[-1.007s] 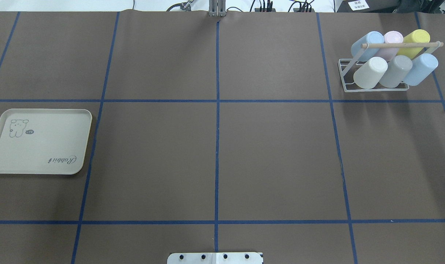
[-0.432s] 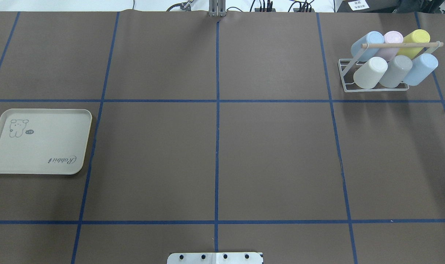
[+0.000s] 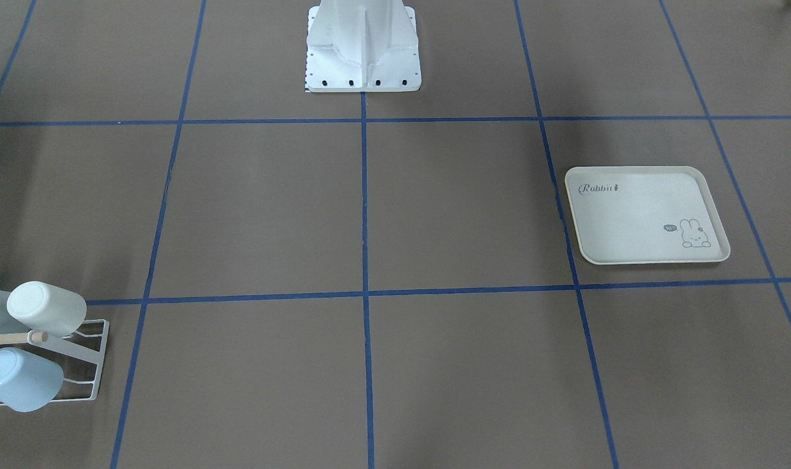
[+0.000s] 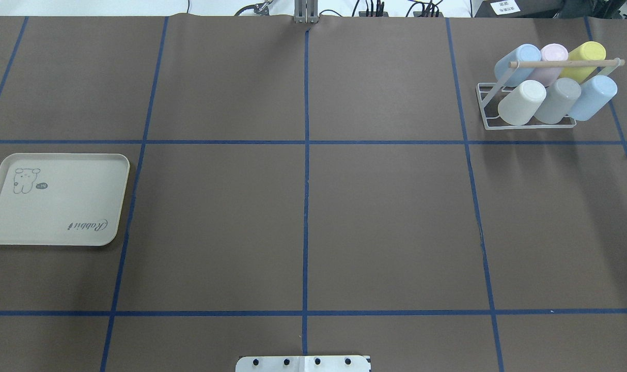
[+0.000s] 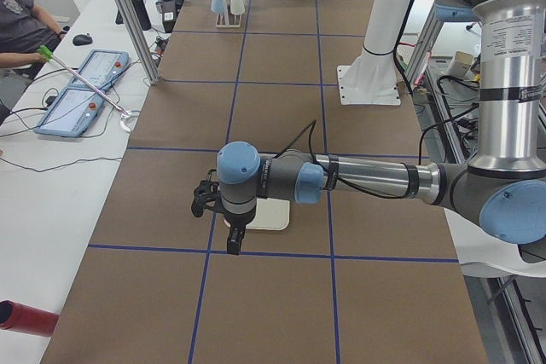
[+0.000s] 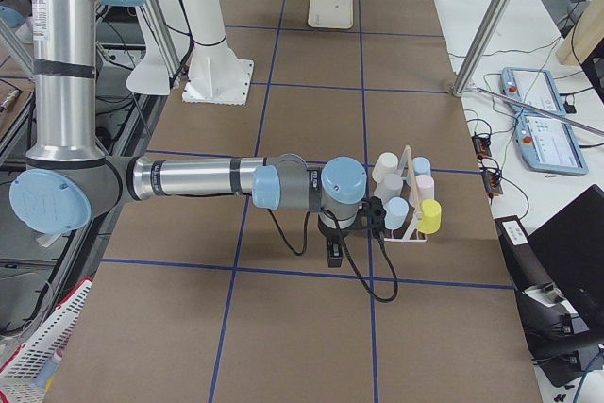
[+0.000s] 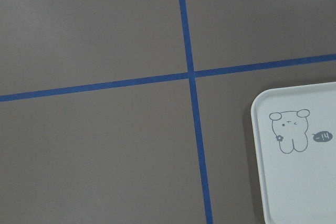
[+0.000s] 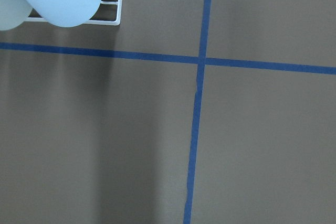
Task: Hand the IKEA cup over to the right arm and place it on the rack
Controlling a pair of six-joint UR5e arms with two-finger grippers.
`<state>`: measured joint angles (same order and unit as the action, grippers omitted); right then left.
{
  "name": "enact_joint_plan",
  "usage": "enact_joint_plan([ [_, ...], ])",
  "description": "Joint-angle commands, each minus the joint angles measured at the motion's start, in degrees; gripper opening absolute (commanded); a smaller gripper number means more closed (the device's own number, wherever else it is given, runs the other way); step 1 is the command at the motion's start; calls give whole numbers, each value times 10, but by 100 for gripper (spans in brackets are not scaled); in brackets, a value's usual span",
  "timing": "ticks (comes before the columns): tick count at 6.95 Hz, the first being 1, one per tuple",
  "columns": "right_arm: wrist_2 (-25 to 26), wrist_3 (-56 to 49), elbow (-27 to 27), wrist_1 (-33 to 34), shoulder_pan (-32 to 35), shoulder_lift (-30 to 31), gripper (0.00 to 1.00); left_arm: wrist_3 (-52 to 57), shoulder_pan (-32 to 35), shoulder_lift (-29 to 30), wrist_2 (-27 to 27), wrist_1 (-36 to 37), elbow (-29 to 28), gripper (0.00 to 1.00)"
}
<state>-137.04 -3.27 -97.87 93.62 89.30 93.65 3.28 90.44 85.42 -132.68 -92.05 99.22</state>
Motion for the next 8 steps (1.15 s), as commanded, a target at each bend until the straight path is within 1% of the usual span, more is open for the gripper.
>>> enact_joint_plan([
  [1,1,3,5,0,0,-3,99,2,0,1,1,-1,-1,100],
  [4,2,8,7,1,0,-1,99,-8,0,3,5,3,-2,100],
  [6,2,9,7,1,2,3,99,-44,0,4,5,1,-4,100],
  [8,8,10,8,2,6,6,99,-45,0,4,5,0,-4,100],
])
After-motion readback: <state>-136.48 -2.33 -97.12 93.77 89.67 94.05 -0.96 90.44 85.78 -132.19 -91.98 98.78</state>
